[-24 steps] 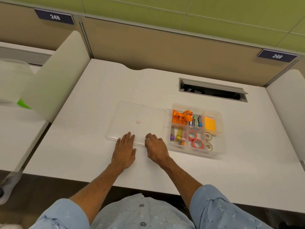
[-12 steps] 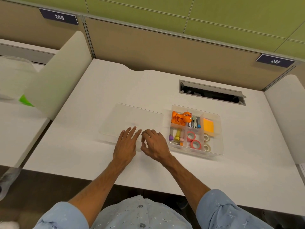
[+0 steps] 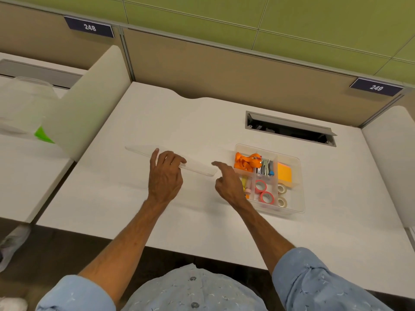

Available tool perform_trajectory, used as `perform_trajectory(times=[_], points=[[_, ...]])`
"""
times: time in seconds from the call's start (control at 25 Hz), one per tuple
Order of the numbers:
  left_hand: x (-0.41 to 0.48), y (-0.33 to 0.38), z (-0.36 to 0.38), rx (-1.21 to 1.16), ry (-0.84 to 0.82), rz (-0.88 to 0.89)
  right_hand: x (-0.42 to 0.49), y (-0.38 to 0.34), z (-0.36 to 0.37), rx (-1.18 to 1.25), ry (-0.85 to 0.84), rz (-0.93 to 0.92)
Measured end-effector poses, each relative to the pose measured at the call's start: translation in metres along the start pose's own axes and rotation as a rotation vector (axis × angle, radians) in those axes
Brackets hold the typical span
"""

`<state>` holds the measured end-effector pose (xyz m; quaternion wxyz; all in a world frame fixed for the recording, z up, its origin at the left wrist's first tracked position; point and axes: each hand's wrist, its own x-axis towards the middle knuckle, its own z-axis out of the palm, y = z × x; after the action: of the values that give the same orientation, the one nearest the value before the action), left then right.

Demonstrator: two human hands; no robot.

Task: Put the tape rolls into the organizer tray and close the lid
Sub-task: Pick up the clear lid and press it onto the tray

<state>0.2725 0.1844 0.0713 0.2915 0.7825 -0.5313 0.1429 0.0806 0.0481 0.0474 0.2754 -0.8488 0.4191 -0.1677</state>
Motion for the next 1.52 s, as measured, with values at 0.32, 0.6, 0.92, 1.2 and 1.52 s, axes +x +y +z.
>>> perform_trajectory(times=[0.32, 0.6, 0.92, 1.2, 1.52], points=[[0.051, 0.033, -0.017, 0.050, 0.115, -0.036, 0.003, -0.003, -0.006, 0.125, 0.111, -0.016], [0.066, 0.067, -0.007, -0.087, 0.197, -0.312, 0.006, 0.017, -0.068, 0.580, 0.019, 0.015], [0.019, 0.100, 0.058, -0.335, 0.160, -0.701, -0.004, 0.107, -0.134, 0.868, 0.065, 0.256], [0.024, 0.152, 0.110, -0.518, -0.091, -0.770, -0.011, 0.187, -0.146, 0.490, 0.235, 0.462], [0.022, 0.187, 0.139, -0.357, -0.282, -0.695, -0.016, 0.220, -0.165, 0.088, 0.295, 0.662]])
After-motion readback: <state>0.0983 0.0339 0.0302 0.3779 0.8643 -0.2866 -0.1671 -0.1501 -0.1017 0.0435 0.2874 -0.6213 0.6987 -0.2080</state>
